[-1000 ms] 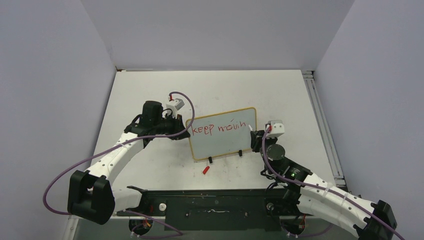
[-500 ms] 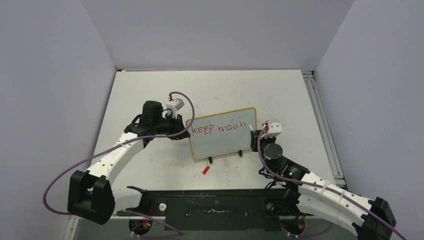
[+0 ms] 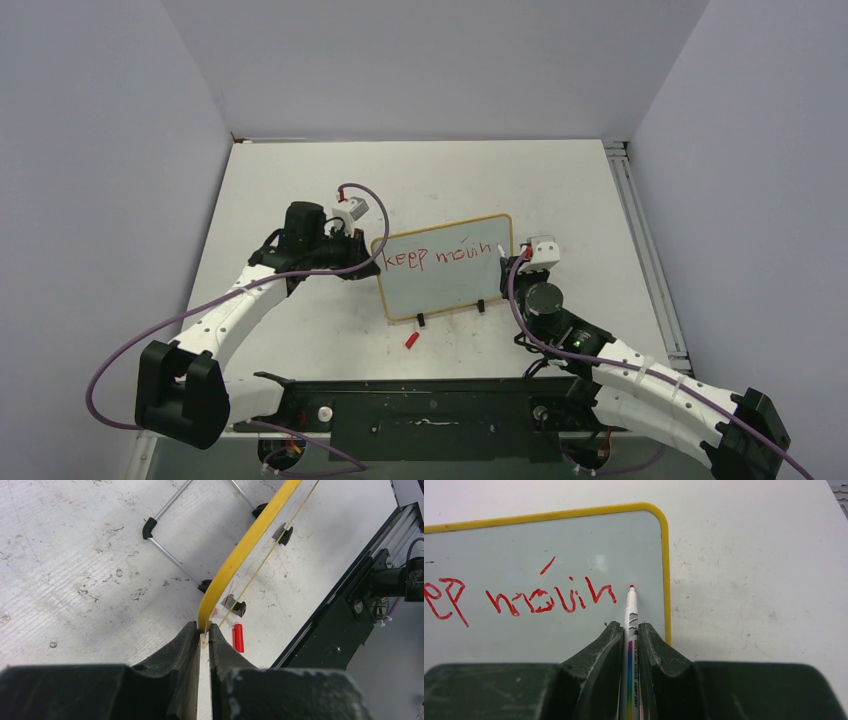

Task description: Write a sentence on the whiteboard

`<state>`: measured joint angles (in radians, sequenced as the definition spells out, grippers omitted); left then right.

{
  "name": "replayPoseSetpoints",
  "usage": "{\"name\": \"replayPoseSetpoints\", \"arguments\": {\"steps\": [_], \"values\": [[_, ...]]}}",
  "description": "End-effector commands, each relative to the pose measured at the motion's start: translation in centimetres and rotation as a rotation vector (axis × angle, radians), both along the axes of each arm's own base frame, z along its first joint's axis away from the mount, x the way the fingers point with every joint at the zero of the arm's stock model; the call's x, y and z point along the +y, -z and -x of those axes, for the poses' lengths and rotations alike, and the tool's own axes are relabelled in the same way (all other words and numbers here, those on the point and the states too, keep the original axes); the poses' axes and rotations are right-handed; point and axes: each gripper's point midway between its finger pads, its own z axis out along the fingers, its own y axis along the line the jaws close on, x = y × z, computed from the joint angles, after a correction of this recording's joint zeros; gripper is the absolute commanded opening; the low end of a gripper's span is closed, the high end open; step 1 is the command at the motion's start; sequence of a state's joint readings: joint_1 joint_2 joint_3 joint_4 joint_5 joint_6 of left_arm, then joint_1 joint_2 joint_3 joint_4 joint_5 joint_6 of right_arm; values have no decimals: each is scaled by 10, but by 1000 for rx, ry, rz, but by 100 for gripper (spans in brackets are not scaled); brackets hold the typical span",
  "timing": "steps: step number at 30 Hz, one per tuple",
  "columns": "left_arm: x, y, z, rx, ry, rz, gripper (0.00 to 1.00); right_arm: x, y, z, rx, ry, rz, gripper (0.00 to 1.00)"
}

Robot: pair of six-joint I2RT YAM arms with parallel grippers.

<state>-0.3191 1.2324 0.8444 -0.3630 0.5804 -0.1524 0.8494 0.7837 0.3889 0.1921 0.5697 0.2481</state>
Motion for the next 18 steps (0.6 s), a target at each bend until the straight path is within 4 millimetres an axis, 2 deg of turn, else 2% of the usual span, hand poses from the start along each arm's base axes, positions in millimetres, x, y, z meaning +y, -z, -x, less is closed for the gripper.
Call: {"name": "replayPoseSetpoints", "arguments": {"steps": [1, 10, 18], "values": [[-3, -17, -8, -46, -4, 18, 0, 5, -33, -6, -75, -10, -65, 5], [-3, -18, -7, -47, -4, 19, 0, 12, -25, -4, -50, -50, -52, 5], [-3, -19, -7, -48, -3, 20, 0, 9, -6, 1, 0, -40, -54, 5]]}}
